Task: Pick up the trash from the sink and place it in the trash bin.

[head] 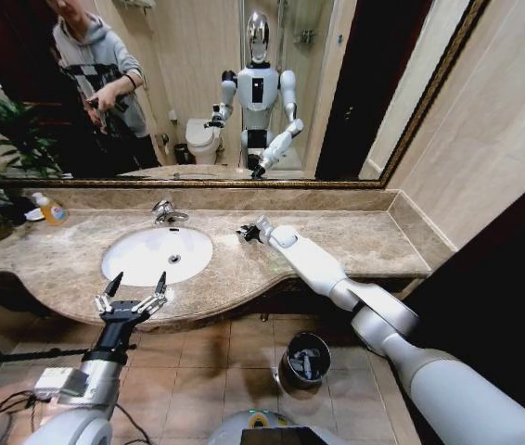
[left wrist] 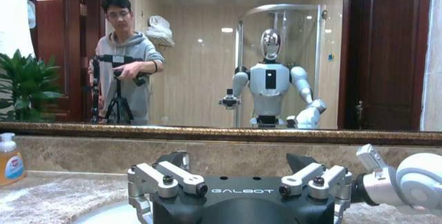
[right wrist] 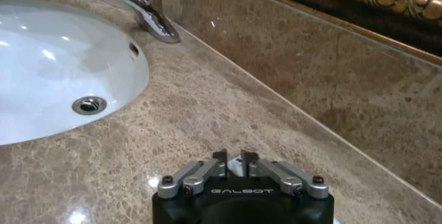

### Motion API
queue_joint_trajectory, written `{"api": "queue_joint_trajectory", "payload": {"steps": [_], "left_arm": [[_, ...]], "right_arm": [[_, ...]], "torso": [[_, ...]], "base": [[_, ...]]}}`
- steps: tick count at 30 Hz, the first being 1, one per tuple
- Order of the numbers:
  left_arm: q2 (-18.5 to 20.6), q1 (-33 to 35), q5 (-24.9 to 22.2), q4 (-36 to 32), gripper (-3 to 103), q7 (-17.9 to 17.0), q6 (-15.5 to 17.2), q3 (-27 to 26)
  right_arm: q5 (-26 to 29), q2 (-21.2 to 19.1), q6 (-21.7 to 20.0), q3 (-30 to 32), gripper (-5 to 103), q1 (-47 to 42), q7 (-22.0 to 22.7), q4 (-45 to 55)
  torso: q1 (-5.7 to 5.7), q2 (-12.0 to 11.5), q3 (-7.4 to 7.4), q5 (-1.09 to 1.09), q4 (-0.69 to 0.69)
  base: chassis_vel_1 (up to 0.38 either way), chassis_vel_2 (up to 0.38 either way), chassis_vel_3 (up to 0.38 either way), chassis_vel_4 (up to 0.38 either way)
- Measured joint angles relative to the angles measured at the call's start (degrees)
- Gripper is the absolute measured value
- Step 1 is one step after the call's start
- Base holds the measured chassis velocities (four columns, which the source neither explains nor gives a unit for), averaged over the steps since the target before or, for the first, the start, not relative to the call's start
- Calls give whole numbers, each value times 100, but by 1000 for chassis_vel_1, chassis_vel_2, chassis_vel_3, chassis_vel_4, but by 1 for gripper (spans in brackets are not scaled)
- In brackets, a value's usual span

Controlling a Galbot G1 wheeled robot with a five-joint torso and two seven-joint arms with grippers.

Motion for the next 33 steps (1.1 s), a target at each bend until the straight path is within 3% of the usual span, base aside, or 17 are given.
{"api": "queue_joint_trajectory", "payload": {"steps": [5, 9, 14, 18, 23, 30, 33], "left_arm": [[0, 0, 0, 0, 100, 0, 0, 0], [0, 0, 0, 0, 100, 0, 0, 0], [0, 0, 0, 0, 100, 0, 0, 0], [0, 0, 0, 0, 100, 0, 0, 0], [0, 0, 0, 0, 100, 0, 0, 0], [0, 0, 0, 0, 100, 0, 0, 0], [0, 0, 0, 0, 100, 0, 0, 0]], "right_arm": [[54, -74, -2, 37, 1, -59, 56, 101], [214, -206, -7, 101, 0, -129, 140, 349], [829, -636, -252, 144, 0, -181, 305, 1086], [1120, -631, -233, 161, 16, -174, 803, 1110], [1321, -262, -48, 203, 37, -202, 1588, 809], [1277, 98, 116, 334, 59, -218, 1968, 368], [1185, 148, 183, 378, 77, -270, 2098, 265]], "torso": [[0, 0, 0, 0, -1], [2, -1, 2, 0, -2], [2, 0, 0, -1, -4], [1, -1, 1, 0, -3], [1, -1, 1, 0, 0], [1, -1, 0, -1, 0], [1, -1, 0, -1, 0]], "base": [[0, 0, 0, 0], [0, 0, 0, 0], [0, 0, 0, 0], [0, 0, 0, 0], [0, 0, 0, 0], [0, 0, 0, 0], [0, 0, 0, 0]]}}
